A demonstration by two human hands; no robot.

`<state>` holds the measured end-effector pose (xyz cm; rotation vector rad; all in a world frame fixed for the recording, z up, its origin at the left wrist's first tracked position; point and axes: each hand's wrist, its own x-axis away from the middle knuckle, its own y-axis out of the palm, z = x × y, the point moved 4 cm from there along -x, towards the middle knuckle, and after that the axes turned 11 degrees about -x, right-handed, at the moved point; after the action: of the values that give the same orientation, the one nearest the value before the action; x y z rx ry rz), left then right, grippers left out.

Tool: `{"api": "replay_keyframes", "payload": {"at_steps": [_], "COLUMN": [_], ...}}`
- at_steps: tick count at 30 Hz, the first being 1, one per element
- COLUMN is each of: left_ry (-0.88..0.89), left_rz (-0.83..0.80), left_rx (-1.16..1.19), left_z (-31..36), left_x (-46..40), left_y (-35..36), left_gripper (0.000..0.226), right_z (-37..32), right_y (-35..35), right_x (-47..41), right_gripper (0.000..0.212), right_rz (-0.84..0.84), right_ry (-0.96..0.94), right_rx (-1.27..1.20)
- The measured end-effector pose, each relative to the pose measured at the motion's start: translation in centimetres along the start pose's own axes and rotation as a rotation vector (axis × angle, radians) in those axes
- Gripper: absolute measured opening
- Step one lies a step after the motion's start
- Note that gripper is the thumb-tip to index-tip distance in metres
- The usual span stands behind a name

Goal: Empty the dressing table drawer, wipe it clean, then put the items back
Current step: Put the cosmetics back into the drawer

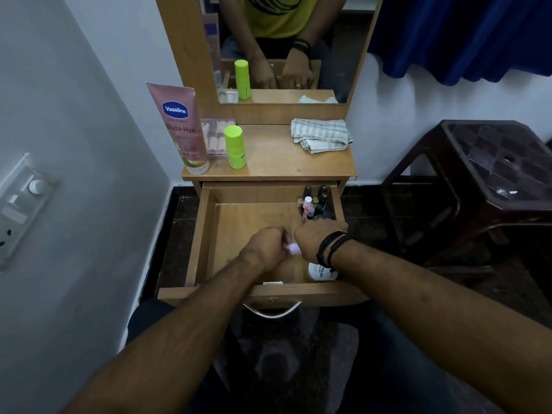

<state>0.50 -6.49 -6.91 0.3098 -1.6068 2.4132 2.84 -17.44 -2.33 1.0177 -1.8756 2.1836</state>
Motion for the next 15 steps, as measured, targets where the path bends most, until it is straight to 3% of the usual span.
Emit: {"api": "replay_keyframes", "payload": {"at_steps": [15], "left_ry": [0.001], "left_rz": [0.011], "left_rx": [-0.051], "left_z": [-0.05], "left_x": [-0.50], "left_y": [-0.45], "left_gripper": [0.027], "right_z": [-0.67], "right_y": [-0.25], "right_x": [0.74], "right_gripper": [0.030], "right_rz": [0.056], "right_ry": [0.028], "right_rx": [0.005]}}
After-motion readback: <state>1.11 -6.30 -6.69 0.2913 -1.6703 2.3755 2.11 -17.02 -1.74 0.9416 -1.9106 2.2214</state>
